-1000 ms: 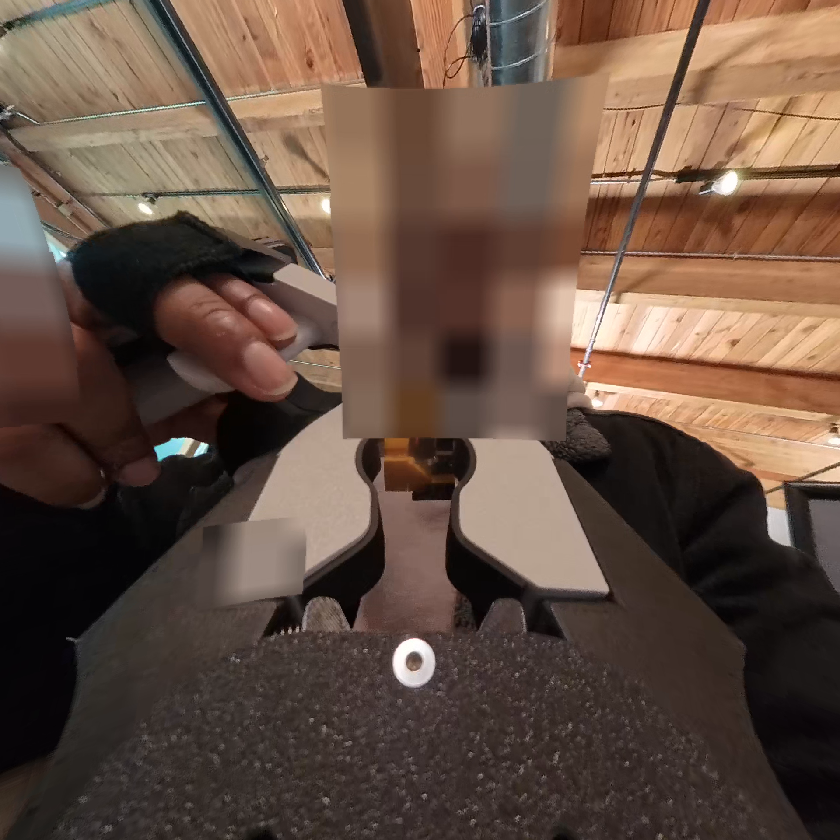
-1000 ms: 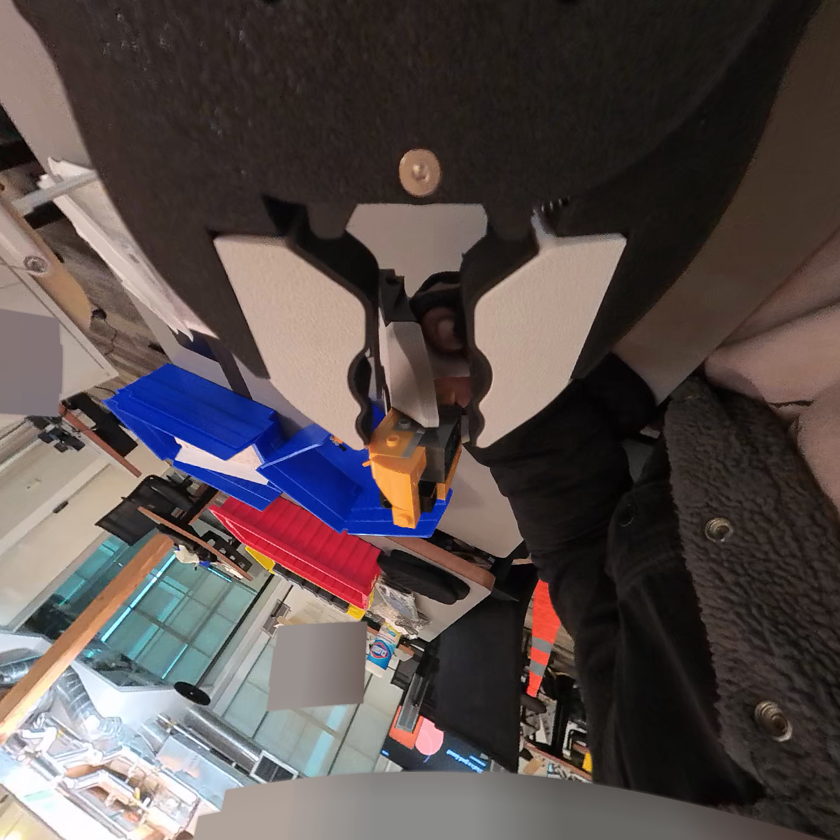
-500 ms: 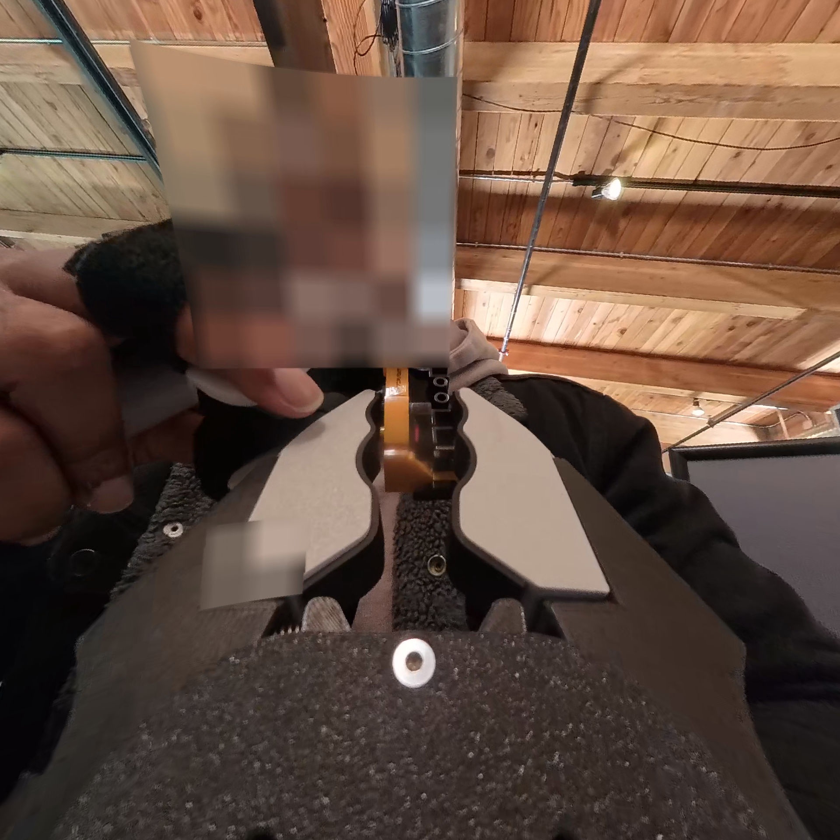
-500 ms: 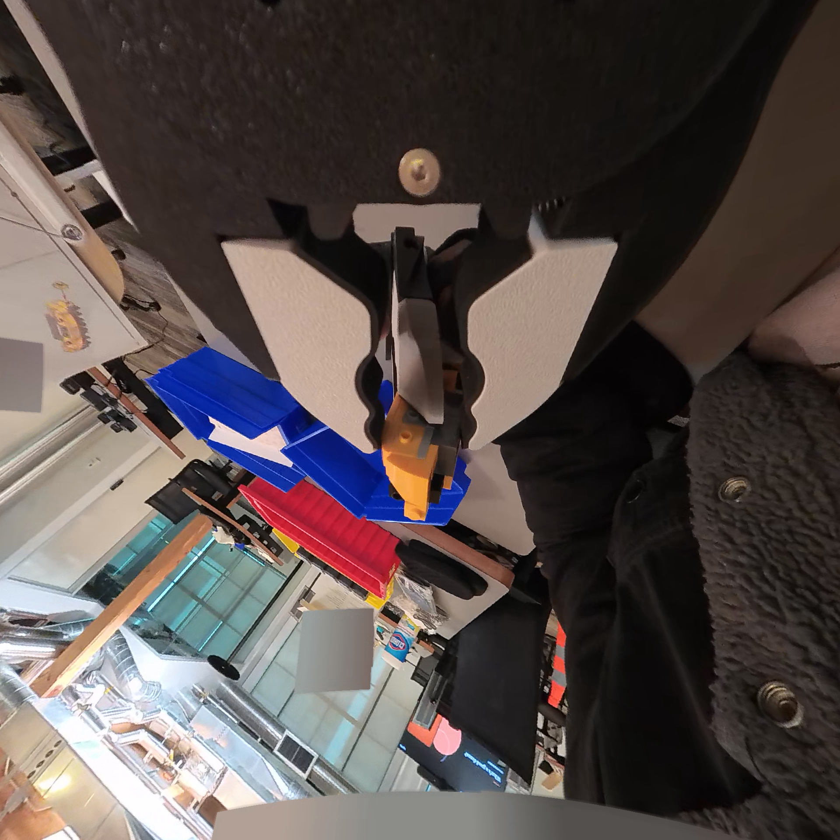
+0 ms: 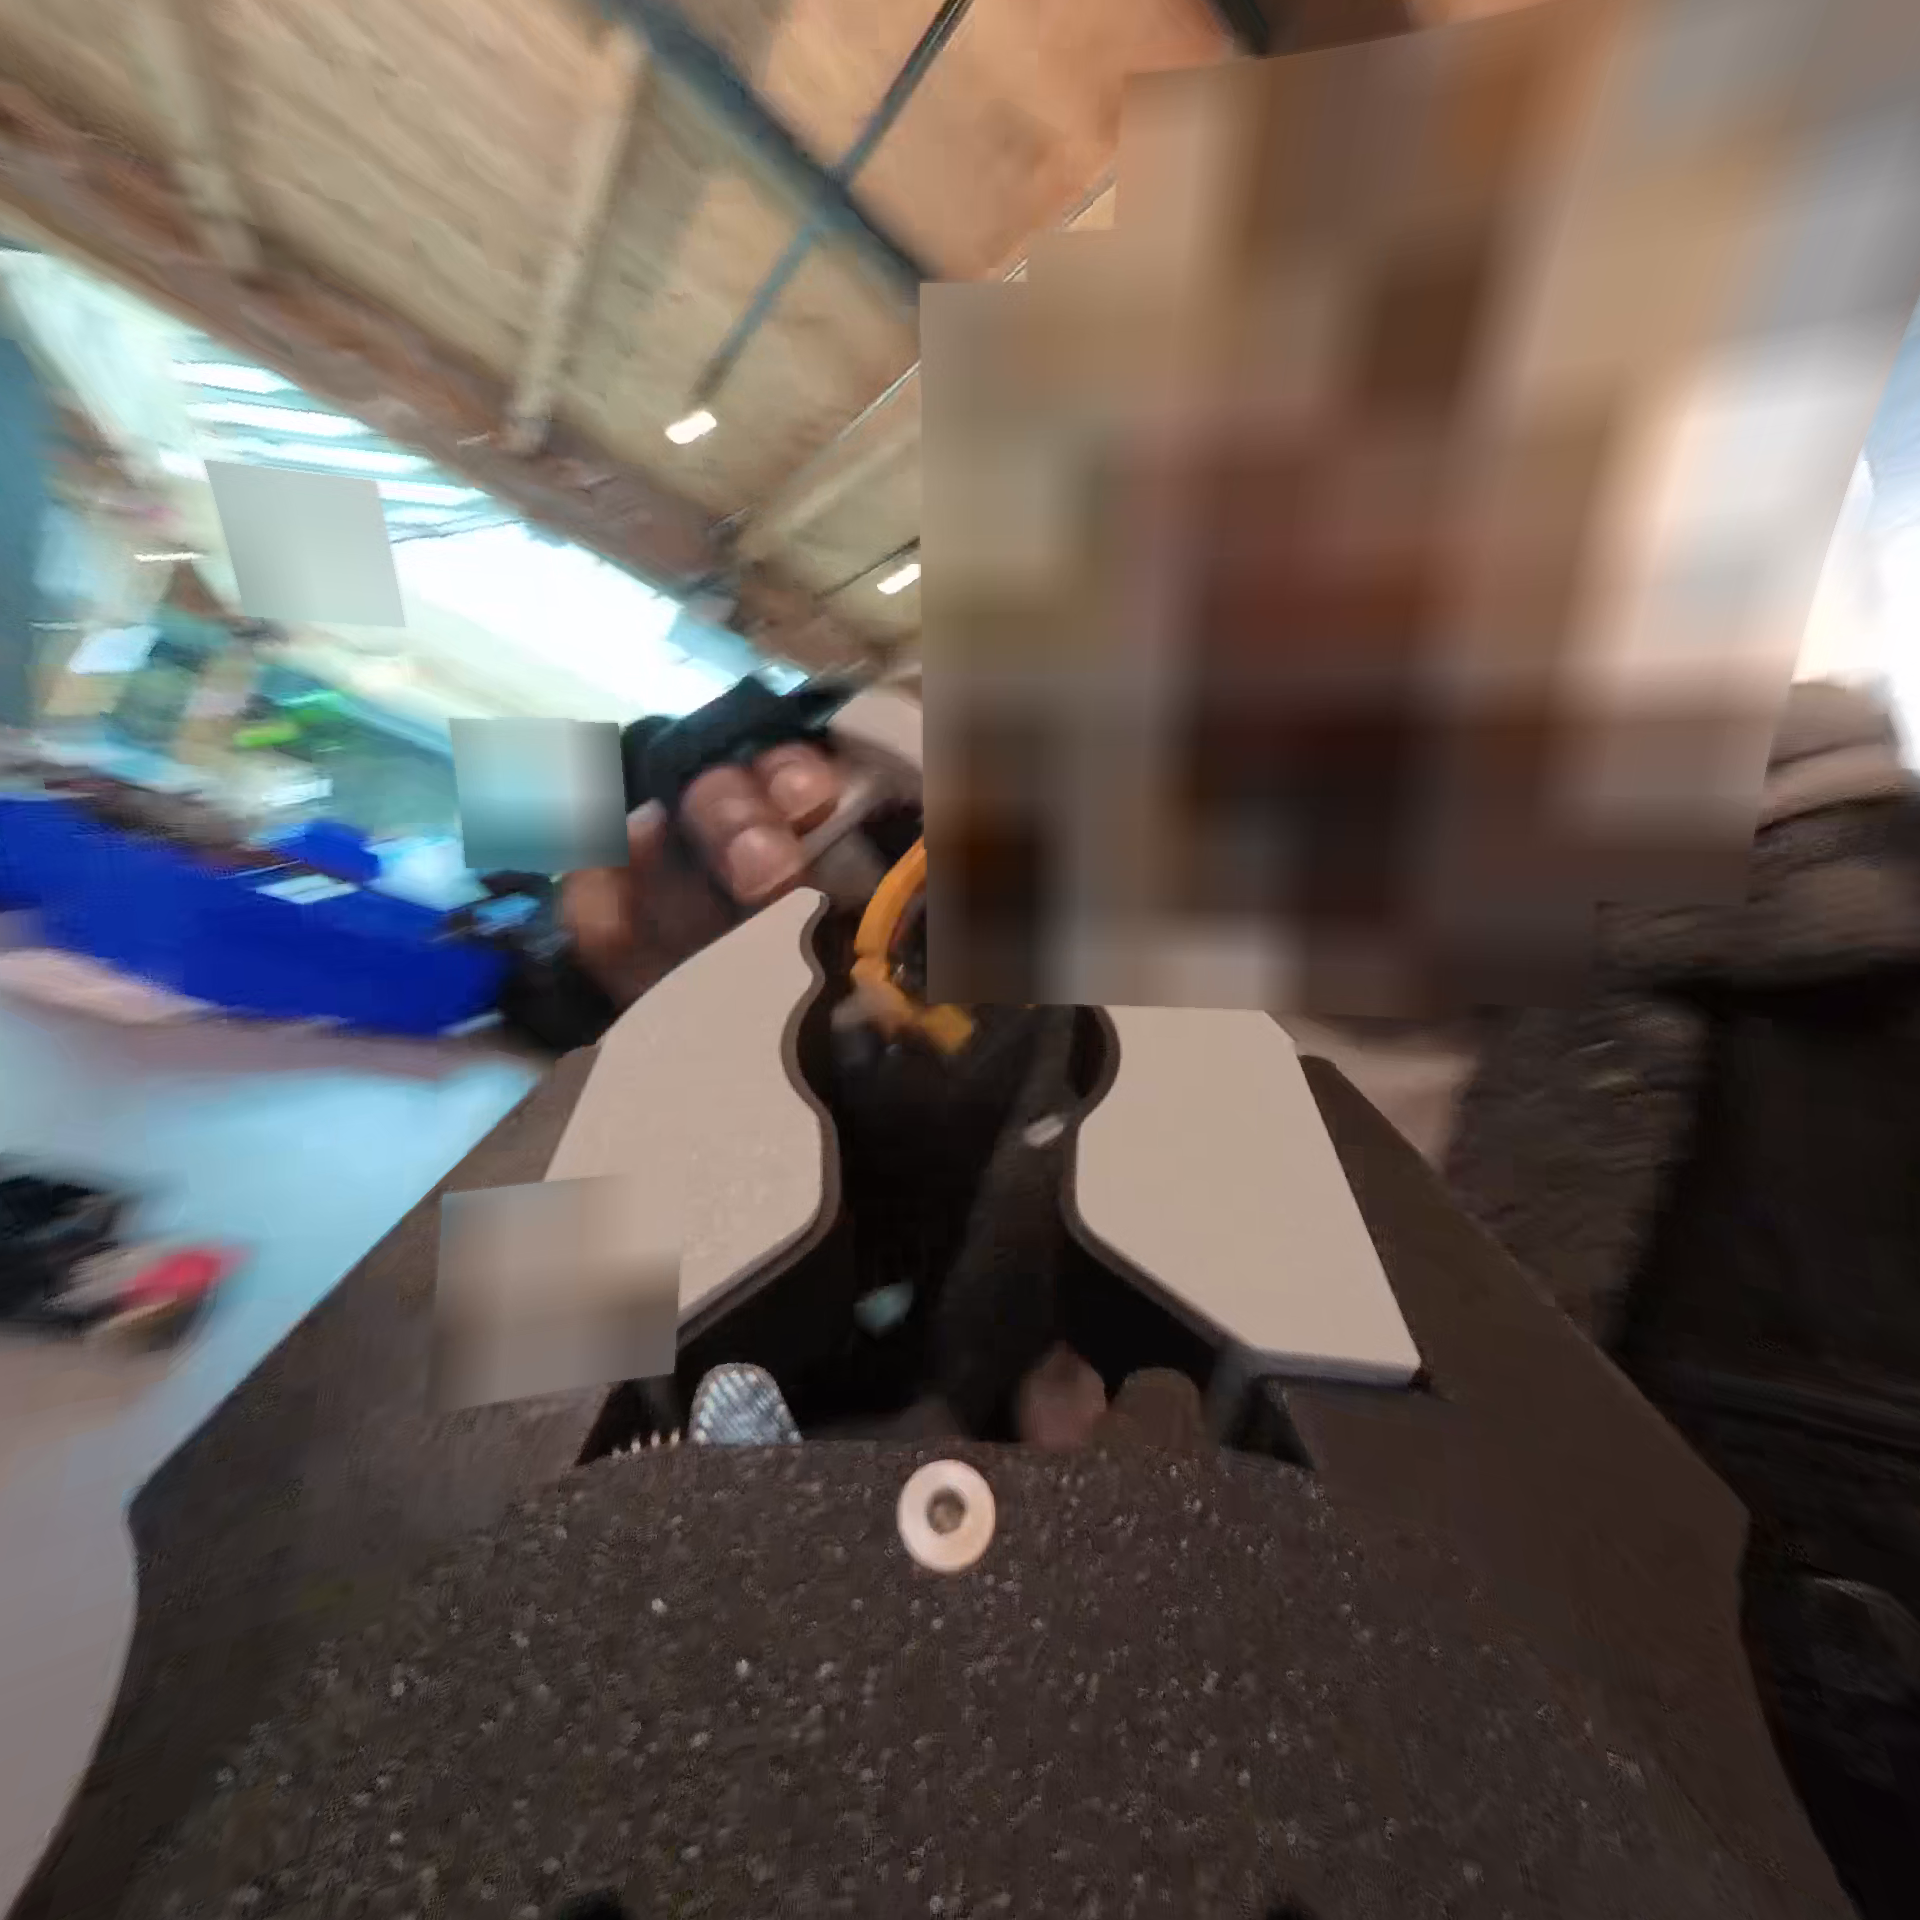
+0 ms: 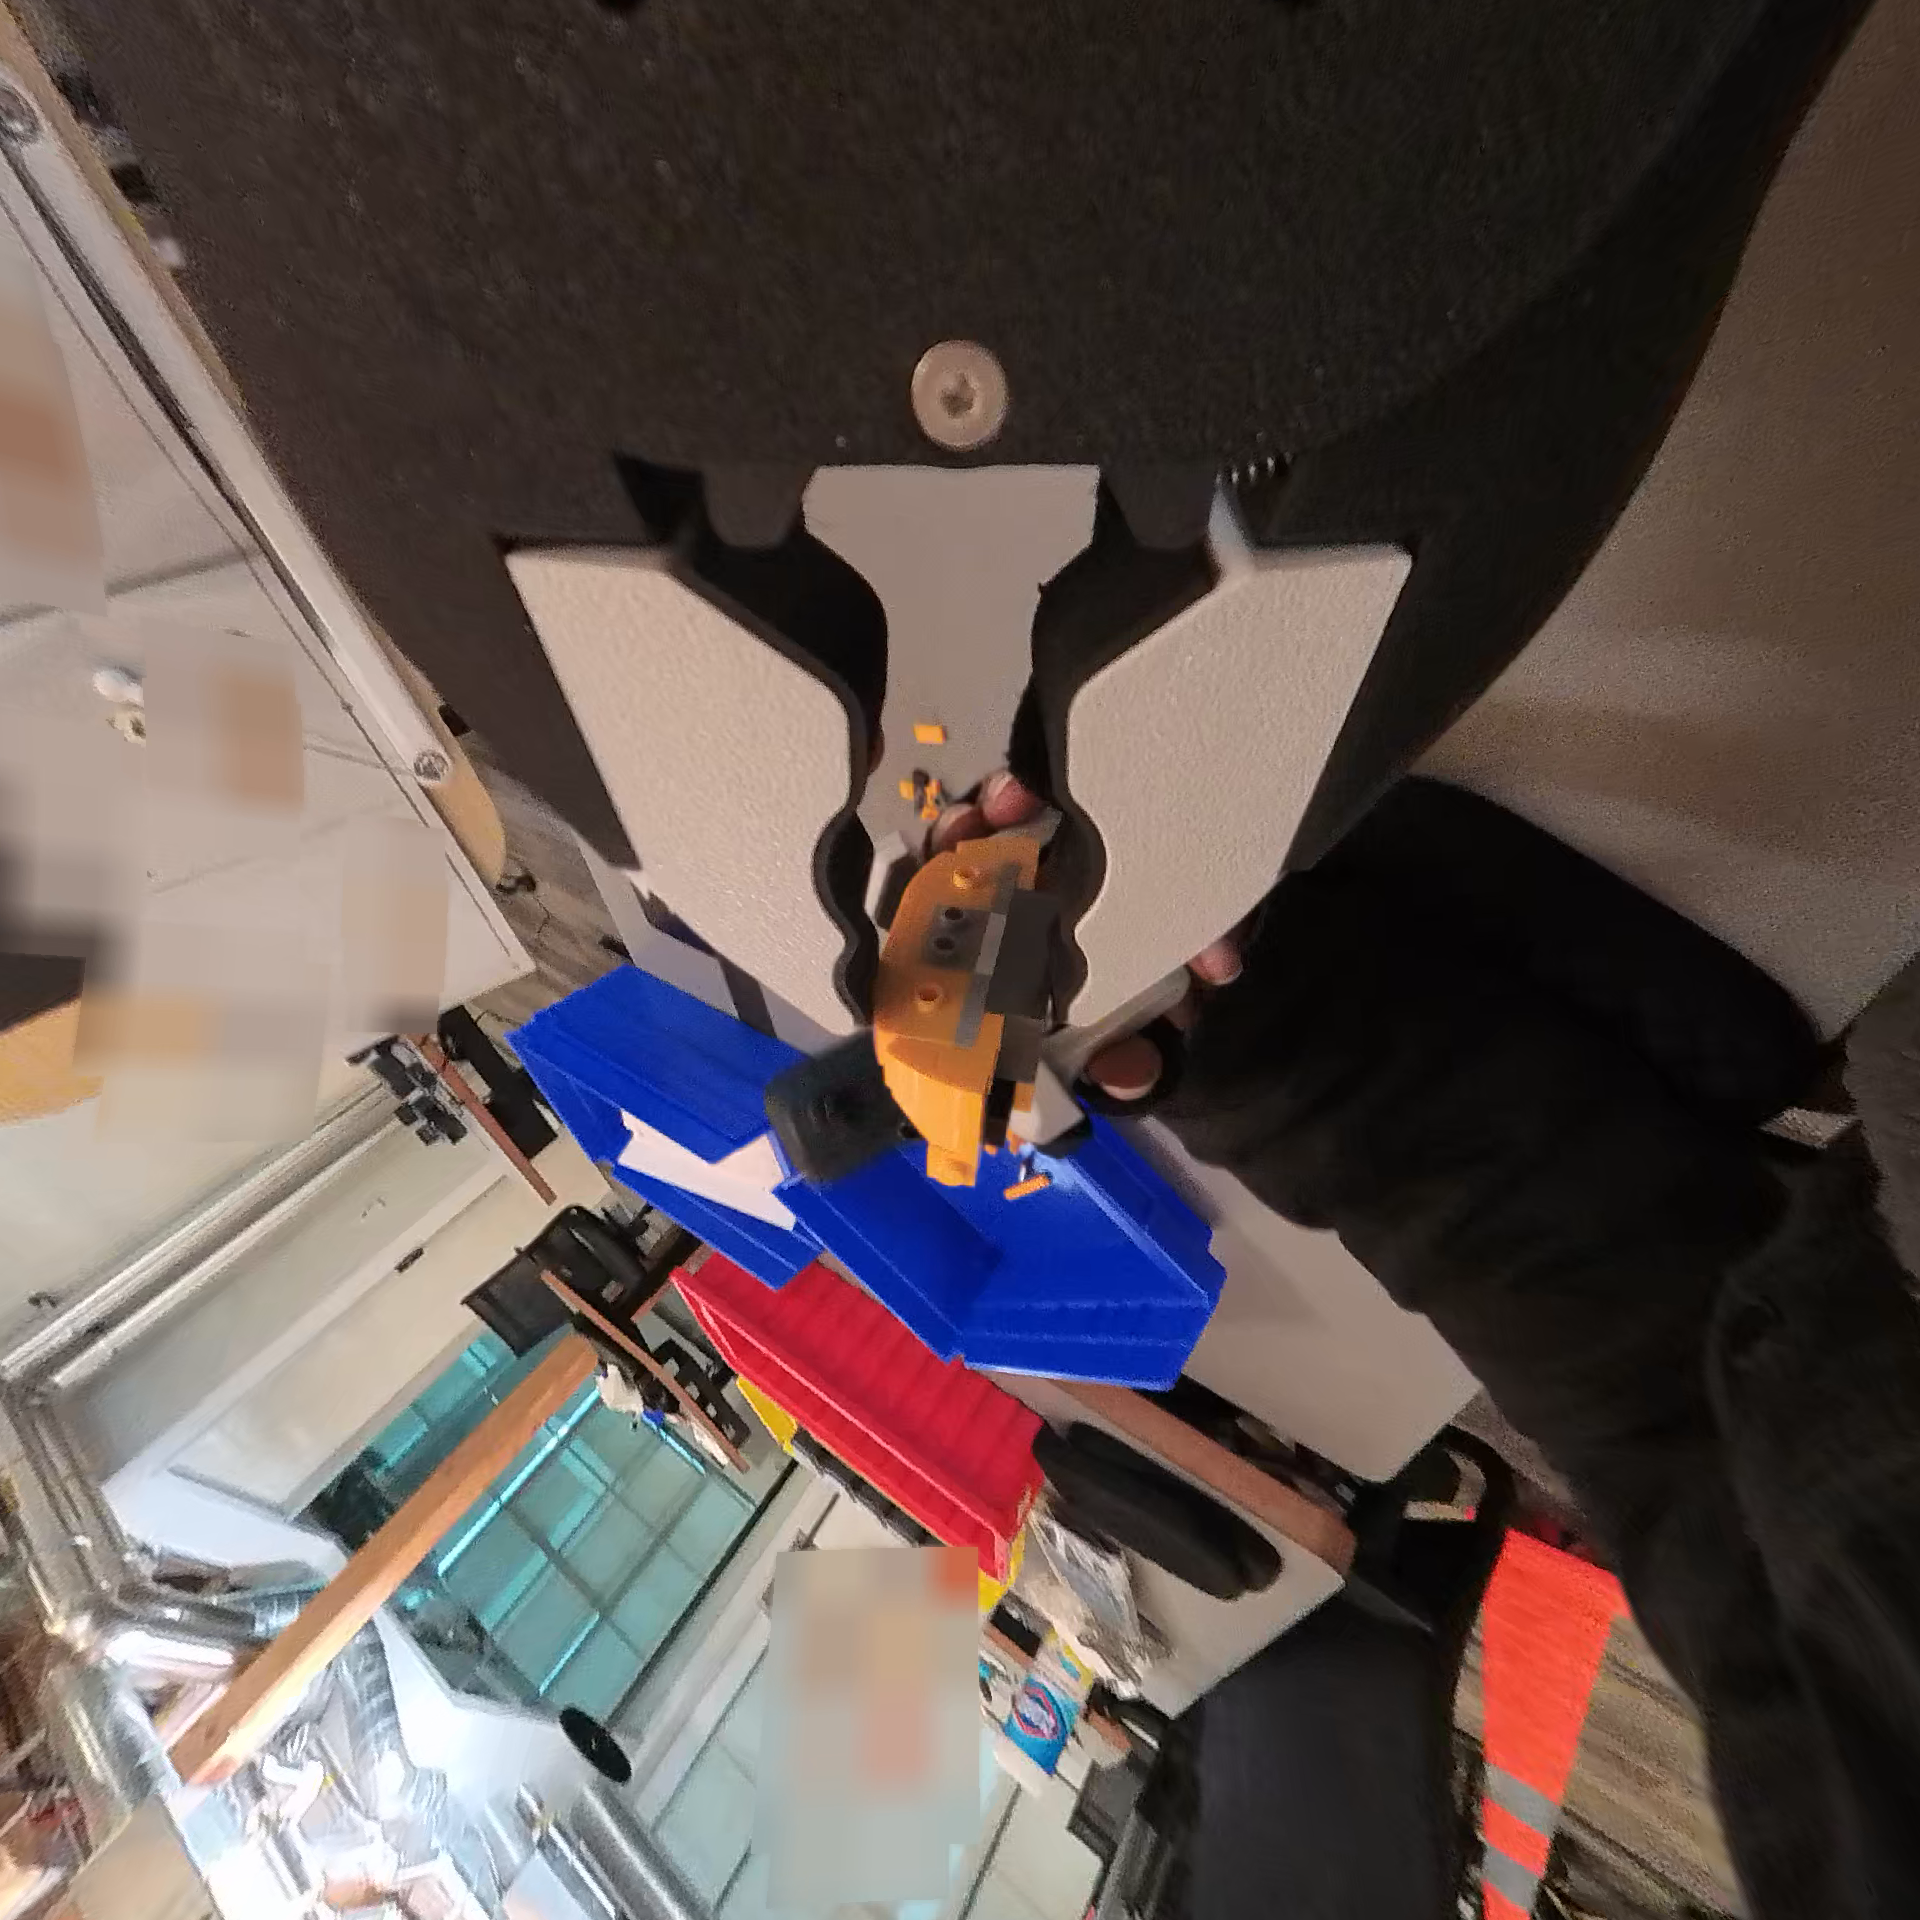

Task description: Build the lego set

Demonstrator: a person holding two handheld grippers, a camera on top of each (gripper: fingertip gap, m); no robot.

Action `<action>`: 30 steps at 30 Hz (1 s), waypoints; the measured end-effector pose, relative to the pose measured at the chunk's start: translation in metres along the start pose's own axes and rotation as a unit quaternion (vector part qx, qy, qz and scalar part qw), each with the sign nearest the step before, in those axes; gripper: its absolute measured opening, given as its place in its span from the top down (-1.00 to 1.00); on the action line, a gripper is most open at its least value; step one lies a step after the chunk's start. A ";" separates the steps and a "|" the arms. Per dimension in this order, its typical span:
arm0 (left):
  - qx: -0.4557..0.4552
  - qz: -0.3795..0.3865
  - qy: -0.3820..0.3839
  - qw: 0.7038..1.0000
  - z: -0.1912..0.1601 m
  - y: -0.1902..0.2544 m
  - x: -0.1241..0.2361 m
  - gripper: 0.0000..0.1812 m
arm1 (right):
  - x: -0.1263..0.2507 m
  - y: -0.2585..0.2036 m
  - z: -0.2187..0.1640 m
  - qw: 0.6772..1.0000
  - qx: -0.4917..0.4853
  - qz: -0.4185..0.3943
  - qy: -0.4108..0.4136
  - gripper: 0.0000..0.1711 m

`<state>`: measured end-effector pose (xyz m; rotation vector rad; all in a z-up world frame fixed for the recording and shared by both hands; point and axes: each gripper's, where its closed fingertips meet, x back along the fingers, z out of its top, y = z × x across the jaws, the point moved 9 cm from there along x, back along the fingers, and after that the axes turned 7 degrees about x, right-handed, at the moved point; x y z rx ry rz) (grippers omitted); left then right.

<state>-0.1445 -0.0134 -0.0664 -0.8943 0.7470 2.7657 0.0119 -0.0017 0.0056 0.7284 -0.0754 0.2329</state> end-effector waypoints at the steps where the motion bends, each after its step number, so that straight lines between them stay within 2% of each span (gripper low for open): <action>1: -0.048 0.056 -0.026 0.997 0.002 0.002 0.004 0.50 | 0.002 0.003 -0.004 1.000 -0.006 0.003 -0.011 0.63; 3: -0.141 0.148 -0.077 0.976 0.005 0.006 0.007 0.53 | 0.004 0.008 -0.013 0.999 -0.007 0.006 -0.044 0.63; 6: -0.252 0.228 -0.140 0.930 0.003 0.012 0.002 0.53 | 0.007 0.011 -0.026 0.996 -0.013 0.029 -0.080 0.62; 9: -0.331 0.275 -0.180 0.884 -0.001 0.014 -0.007 0.54 | 0.004 0.008 -0.035 0.994 -0.010 0.047 -0.099 0.62; 12: -0.374 0.288 -0.211 0.856 -0.004 0.017 -0.010 0.61 | 0.002 0.007 -0.039 0.993 -0.008 0.050 -0.102 0.62; 15: -0.374 0.285 -0.227 0.853 -0.006 0.019 -0.010 0.63 | 0.000 0.004 -0.041 0.994 -0.009 0.060 -0.095 0.63; 21: -0.346 0.259 -0.217 0.875 -0.005 0.021 -0.005 0.72 | -0.002 -0.002 -0.037 0.994 0.005 0.069 -0.084 0.62; 23: -0.362 0.261 -0.220 0.867 -0.005 0.022 -0.006 0.72 | -0.001 -0.002 -0.035 0.994 0.010 0.065 -0.088 0.62; 30: -0.362 0.261 -0.203 0.871 -0.003 0.024 -0.006 0.72 | -0.002 -0.001 -0.034 0.996 0.006 0.052 -0.071 0.62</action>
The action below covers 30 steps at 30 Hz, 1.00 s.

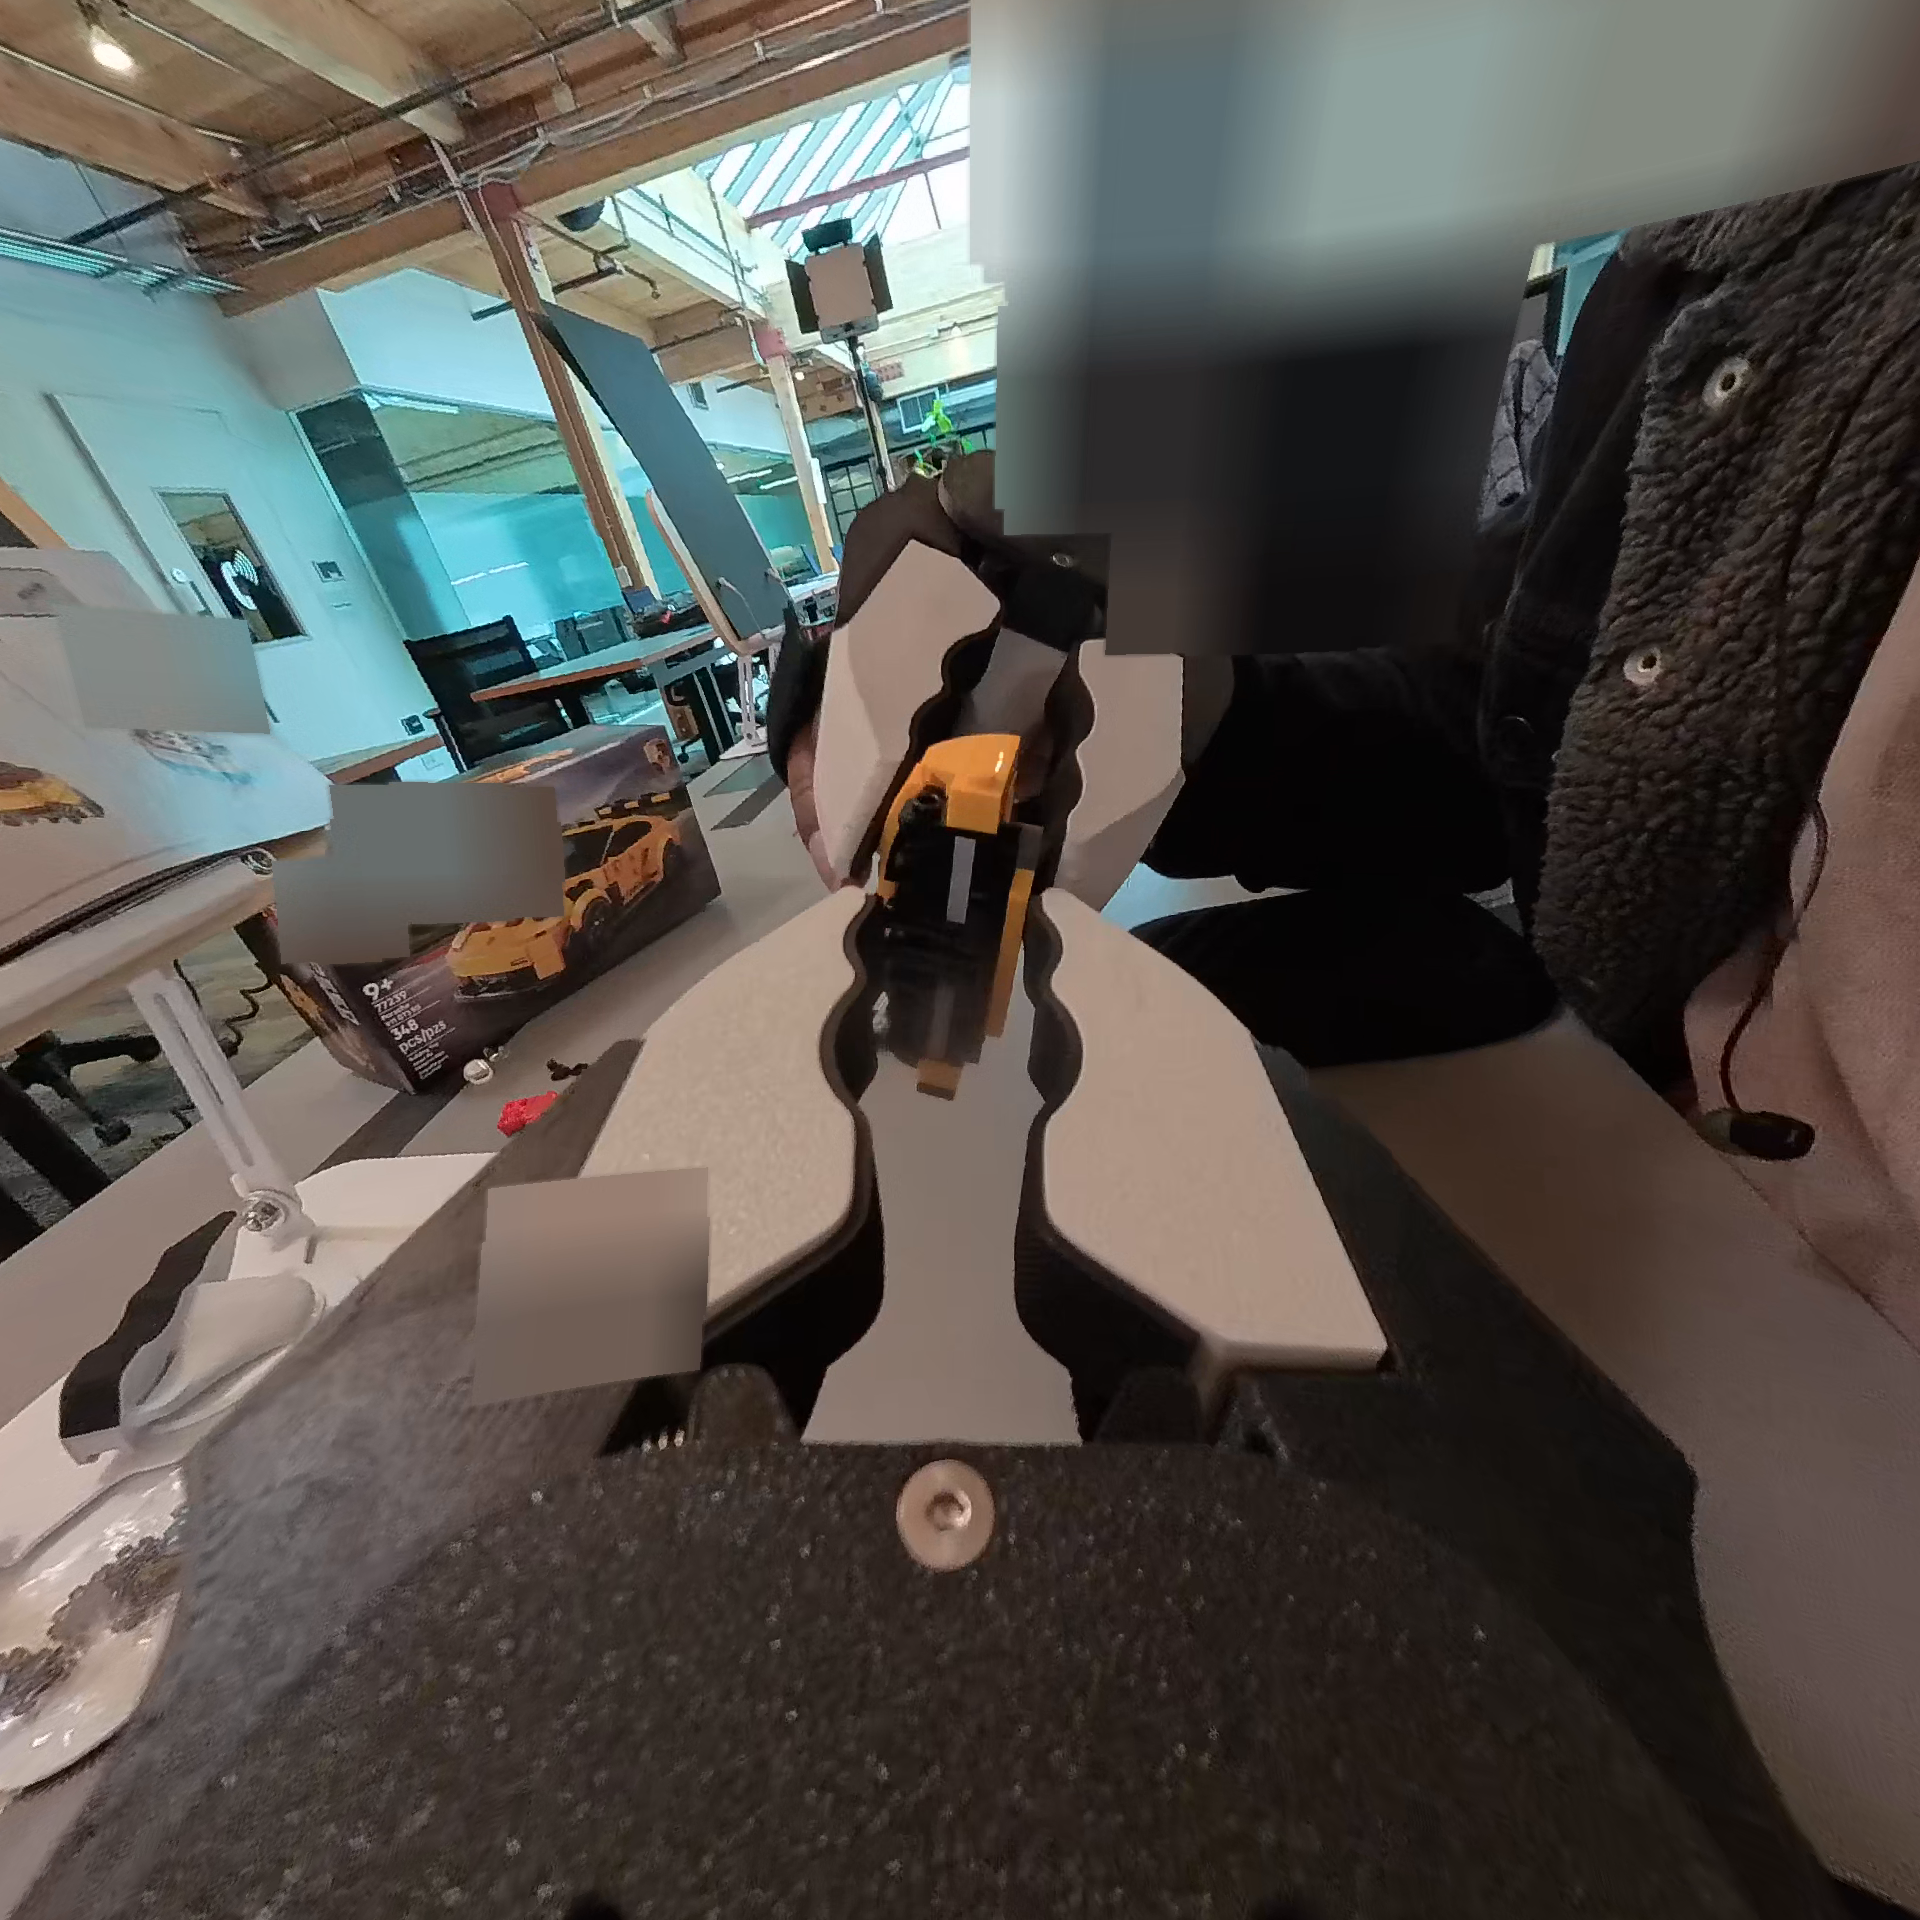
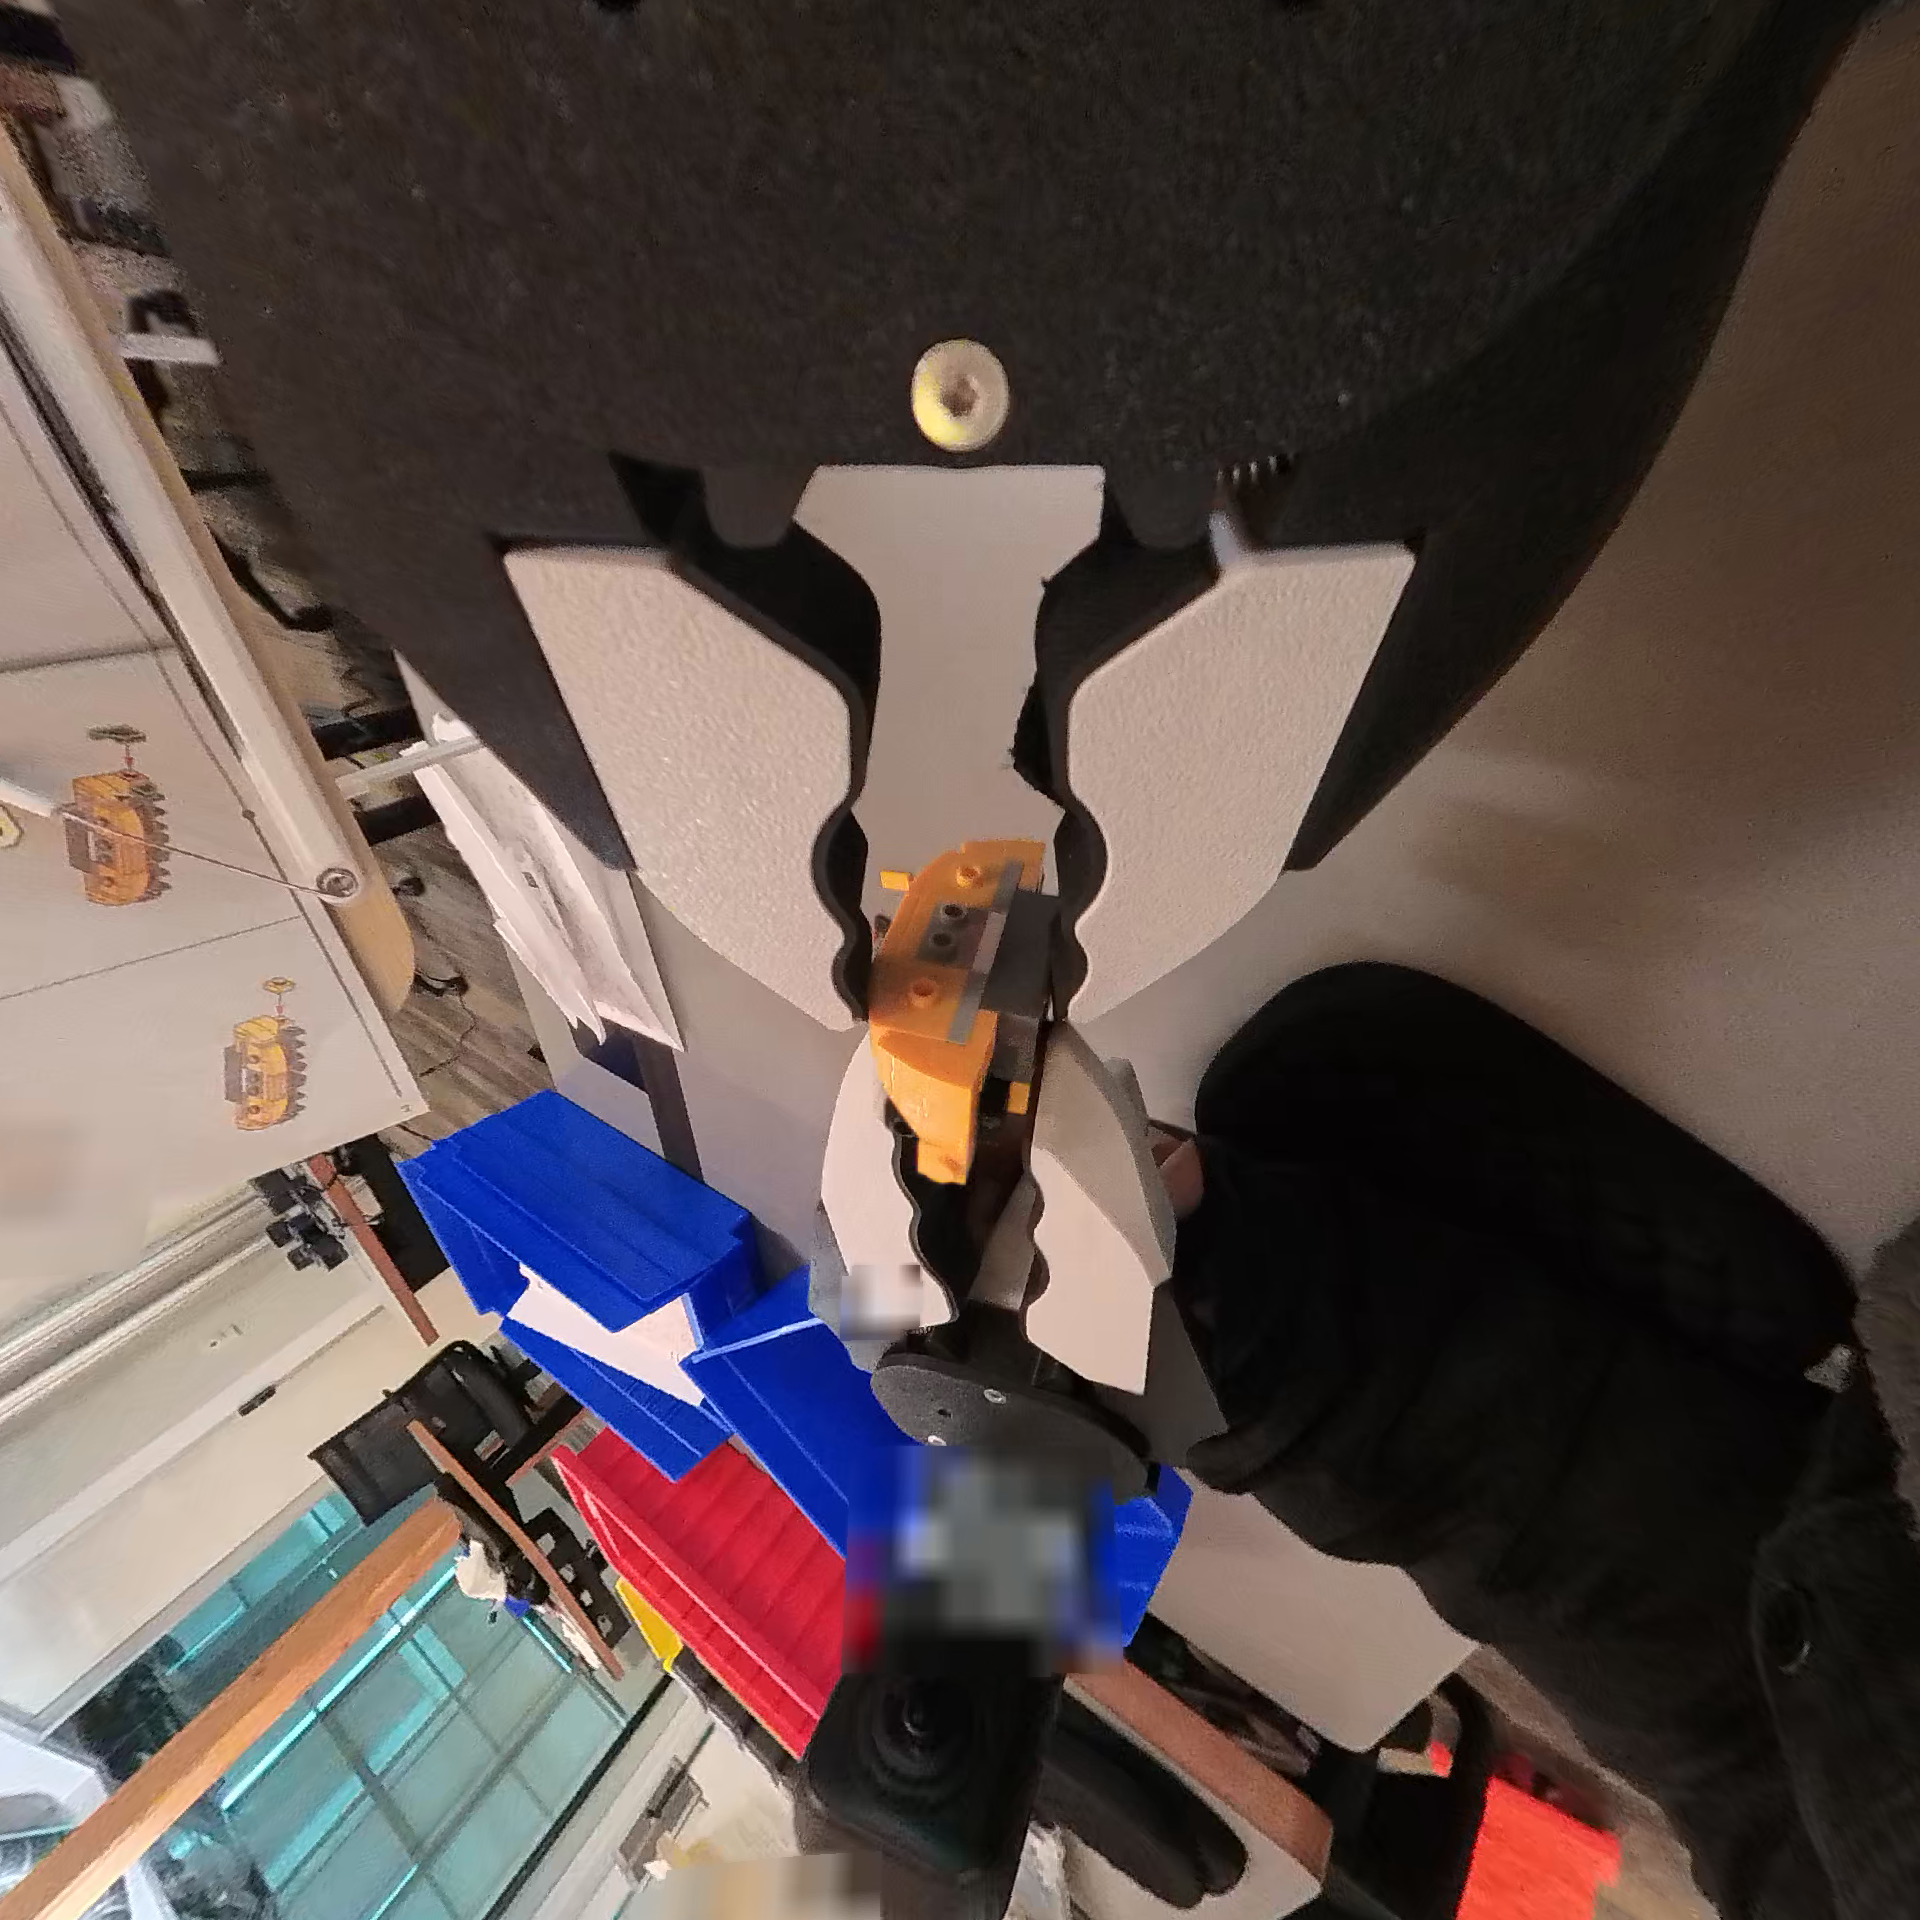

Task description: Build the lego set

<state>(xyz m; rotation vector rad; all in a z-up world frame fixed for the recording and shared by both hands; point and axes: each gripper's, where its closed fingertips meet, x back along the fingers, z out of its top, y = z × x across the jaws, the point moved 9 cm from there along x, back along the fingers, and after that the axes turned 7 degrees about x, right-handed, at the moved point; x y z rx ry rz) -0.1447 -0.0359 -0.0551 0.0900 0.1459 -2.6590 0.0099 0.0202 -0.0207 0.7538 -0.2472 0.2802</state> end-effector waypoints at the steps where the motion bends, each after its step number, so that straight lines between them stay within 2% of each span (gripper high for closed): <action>1: 0.006 0.001 0.004 1.000 0.001 0.000 0.000 0.72 | 0.000 0.001 0.000 1.000 -0.008 -0.001 0.005 0.62; 9: 0.048 0.003 0.032 0.998 0.002 -0.006 0.004 0.72 | 0.001 0.012 -0.014 0.993 -0.100 0.012 0.058 0.53; 17: 0.072 -0.021 0.051 0.996 0.000 -0.006 0.004 0.72 | -0.004 0.006 -0.010 0.991 -0.106 0.017 0.084 0.62; 25: 0.008 -0.025 0.058 0.998 0.003 0.000 0.007 0.71 | -0.002 -0.001 0.006 0.999 -0.004 -0.019 0.031 0.63; 30: -0.032 0.000 0.049 0.998 0.001 0.000 0.007 0.69 | -0.002 -0.003 0.008 0.998 0.050 -0.043 -0.012 0.63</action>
